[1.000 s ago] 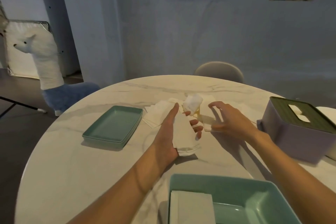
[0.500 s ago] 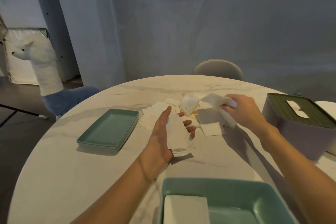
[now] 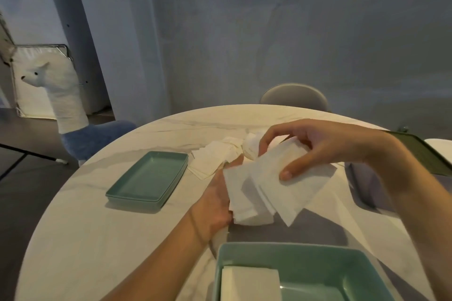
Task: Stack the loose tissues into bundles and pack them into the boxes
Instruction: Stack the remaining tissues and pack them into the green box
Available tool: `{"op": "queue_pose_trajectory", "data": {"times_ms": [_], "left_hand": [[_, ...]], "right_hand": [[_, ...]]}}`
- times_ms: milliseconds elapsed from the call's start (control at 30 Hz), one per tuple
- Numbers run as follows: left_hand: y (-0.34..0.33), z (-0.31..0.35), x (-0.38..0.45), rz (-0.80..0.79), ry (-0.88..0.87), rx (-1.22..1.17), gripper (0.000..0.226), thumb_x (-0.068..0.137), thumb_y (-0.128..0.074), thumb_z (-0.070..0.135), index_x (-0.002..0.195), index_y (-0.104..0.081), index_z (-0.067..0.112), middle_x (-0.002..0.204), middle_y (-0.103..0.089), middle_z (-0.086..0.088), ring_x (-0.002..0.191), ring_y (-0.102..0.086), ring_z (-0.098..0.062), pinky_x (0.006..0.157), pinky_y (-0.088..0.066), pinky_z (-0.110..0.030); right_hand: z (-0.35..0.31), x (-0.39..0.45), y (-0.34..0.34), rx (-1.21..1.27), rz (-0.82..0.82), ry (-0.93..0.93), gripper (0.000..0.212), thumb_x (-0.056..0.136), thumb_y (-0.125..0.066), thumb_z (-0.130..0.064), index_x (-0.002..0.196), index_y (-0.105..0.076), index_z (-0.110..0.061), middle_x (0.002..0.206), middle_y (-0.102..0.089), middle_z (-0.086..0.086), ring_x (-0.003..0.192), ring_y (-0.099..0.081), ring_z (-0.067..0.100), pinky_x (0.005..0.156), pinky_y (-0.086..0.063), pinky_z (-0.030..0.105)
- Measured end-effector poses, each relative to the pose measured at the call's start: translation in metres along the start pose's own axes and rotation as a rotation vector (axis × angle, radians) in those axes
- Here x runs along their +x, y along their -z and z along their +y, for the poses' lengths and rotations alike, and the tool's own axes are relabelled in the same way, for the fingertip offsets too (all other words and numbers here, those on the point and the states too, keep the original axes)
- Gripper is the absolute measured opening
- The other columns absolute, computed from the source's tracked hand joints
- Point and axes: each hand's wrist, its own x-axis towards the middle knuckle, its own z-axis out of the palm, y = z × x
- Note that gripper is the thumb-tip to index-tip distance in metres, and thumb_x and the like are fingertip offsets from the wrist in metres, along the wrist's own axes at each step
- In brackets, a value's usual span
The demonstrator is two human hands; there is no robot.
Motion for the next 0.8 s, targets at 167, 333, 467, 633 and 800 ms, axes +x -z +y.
{"op": "queue_pose_trajectory", "data": {"times_ms": [167, 333, 467, 633, 800], "left_hand": [[-0.009, 0.003, 0.002, -0.129, 0.145, 0.009, 0.042, 0.088, -0.059, 0.052, 0.098, -0.08, 0.017, 0.084, -0.074, -0.008, 0.074, -0.074, -0.023, 0.064, -0.062, -0.033], [-0.016, 0.009, -0.009, -0.284, 0.318, 0.03, 0.091, 0.064, -0.087, 0.067, 0.131, -0.067, 0.008, 0.116, -0.068, -0.023, 0.096, -0.072, -0.039, 0.086, -0.059, -0.055], [-0.008, 0.008, -0.031, -0.301, 0.236, 0.089, 0.05, 0.066, -0.089, 0.03, 0.111, -0.076, 0.012, 0.101, -0.079, -0.006, 0.085, -0.077, -0.019, 0.071, -0.064, -0.036], [-0.008, 0.008, -0.031, -0.306, 0.175, 0.21, 0.059, 0.068, -0.094, 0.019, 0.12, -0.069, 0.005, 0.108, -0.076, -0.02, 0.092, -0.076, -0.03, 0.089, -0.062, -0.046], [-0.011, 0.004, -0.018, -0.277, 0.156, 0.107, 0.038, 0.067, -0.095, 0.006, 0.097, -0.075, -0.005, 0.091, -0.076, -0.018, 0.081, -0.076, -0.022, 0.074, -0.062, -0.03]], "right_hand": [[0.01, 0.015, -0.011, -0.231, -0.011, -0.121, 0.042, 0.069, -0.085, -0.058, 0.104, -0.072, -0.041, 0.098, -0.068, -0.024, 0.092, -0.064, 0.002, 0.077, -0.058, 0.019], [0.02, 0.029, -0.018, -0.319, 0.168, -0.116, 0.049, 0.067, -0.086, -0.058, 0.109, -0.069, -0.041, 0.101, -0.065, -0.027, 0.094, -0.061, 0.003, 0.08, -0.056, 0.018], [0.033, 0.032, -0.015, -0.296, 0.232, -0.113, 0.042, 0.073, -0.085, -0.051, 0.108, -0.067, -0.038, 0.101, -0.065, -0.023, 0.093, -0.063, 0.008, 0.086, -0.058, 0.023], [0.038, 0.028, -0.007, -0.159, 0.358, -0.04, 0.03, 0.076, -0.07, -0.055, 0.099, -0.072, -0.036, 0.093, -0.07, -0.02, 0.089, -0.064, 0.004, 0.082, -0.059, 0.023], [0.035, 0.021, 0.001, 0.158, 0.58, 0.016, 0.016, 0.092, -0.07, -0.035, 0.103, -0.073, -0.025, 0.09, -0.075, -0.009, 0.085, -0.071, 0.007, 0.071, -0.058, 0.018]]}}
